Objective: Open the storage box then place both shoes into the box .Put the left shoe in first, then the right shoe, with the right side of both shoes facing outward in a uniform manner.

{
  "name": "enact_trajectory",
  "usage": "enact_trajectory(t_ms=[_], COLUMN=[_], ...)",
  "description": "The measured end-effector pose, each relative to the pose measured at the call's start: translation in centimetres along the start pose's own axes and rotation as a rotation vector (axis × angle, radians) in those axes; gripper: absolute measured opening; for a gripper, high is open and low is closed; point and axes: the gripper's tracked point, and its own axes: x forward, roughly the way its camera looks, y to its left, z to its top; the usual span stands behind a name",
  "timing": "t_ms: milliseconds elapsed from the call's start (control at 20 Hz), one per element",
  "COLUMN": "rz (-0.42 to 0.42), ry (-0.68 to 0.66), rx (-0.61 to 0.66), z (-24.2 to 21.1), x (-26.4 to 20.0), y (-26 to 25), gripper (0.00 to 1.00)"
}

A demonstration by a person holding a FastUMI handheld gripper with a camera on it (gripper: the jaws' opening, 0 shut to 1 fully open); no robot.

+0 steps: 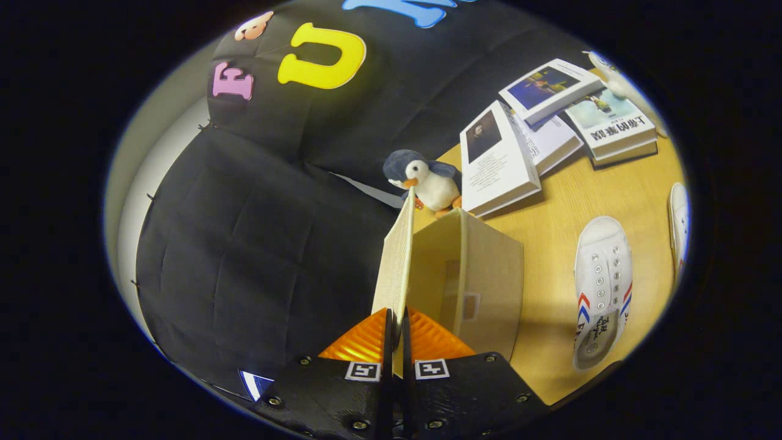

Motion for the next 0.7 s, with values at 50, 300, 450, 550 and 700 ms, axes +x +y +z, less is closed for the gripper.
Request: enact_trajectory(t_ms=[50,300,450,550,700], rz=[-0.009,0.008,0.020,0.041,0.071], ry=[0.000,0.010,0.022,0.031,0.048], rx=[-0.018,-0.075,-0.103,-0.120,-0.141], z=[0.2,0.8,0.8,0.9,-0.3], x=[0.2,1.4,2.9,4.4,7.2], y=[0.8,6.4,9.7,12.2,15.6], gripper=[0.06,0.06,0.06,0.07,0.07])
